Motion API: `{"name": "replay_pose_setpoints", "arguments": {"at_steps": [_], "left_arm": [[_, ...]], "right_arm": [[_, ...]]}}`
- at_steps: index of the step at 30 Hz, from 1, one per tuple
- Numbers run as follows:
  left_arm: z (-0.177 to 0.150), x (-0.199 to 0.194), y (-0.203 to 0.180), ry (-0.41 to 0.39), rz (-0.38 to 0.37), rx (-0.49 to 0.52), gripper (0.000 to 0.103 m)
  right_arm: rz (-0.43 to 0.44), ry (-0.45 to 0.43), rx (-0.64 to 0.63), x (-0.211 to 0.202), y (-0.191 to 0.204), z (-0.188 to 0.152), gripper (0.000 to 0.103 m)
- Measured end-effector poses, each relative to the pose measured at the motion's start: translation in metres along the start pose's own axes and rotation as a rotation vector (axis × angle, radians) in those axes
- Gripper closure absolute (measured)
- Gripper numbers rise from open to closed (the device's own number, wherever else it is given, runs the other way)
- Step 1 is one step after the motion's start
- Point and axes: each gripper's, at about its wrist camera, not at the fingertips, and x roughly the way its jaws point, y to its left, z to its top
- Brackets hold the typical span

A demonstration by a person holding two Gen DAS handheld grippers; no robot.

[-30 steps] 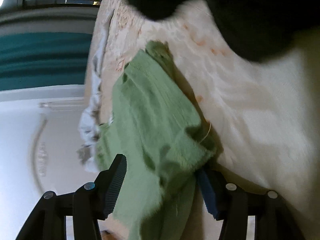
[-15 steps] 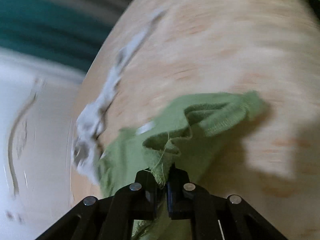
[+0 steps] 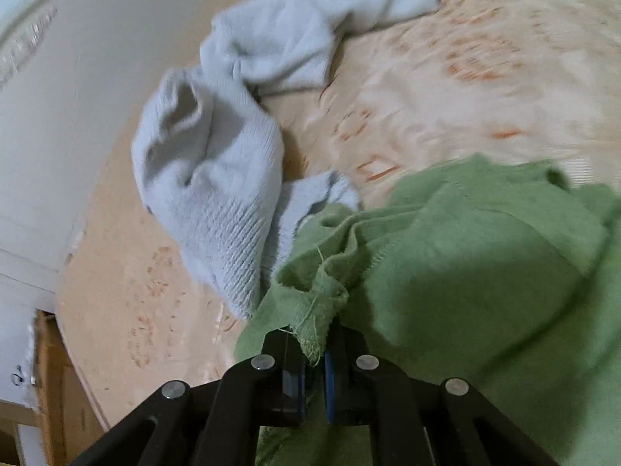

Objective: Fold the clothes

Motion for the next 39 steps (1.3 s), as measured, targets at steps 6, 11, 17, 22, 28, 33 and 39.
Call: {"name": "replay_pose_setpoints", "arguments": {"at_steps": [6,11,17,22,28,33,39], "left_arm": [[0.001,0.013,0.015,0.024,0.084,-0.066,0.098],[0.005,0.017,0.028,0.021,0.167,-0.125,0.074],[0.004,0.01,0.035,-0.011,0.189,-0.169,0.049],[0.001,0.003,0.037,-0.024,0.161,-0.182,0.043],[0.0,-0.003,0.036,-0.032,0.105,-0.191,0.039],[-0.007,-0.009,0.02,0.042,0.009,-0.133,0.039],[-0.021,-0.02,0.007,0.119,-0.069,-0.147,0.031]], "right_arm": [[0.005,0.077,-0.026,0.017,0.006,0.006,0.06],[-0.02,-0.064,-0.095,-0.031,0.02,0.015,0.06],[-0.323,-0.237,-0.238,-0.088,0.025,-0.001,0.034],[-0.568,-0.228,-0.301,-0.113,-0.025,-0.03,0.034],[-0.607,-0.139,-0.187,-0.149,-0.099,-0.071,0.034],[-0.585,-0.125,-0.214,-0.17,-0.123,-0.105,0.034],[-0.39,-0.099,-0.2,-0.158,-0.127,-0.116,0.034]]}}
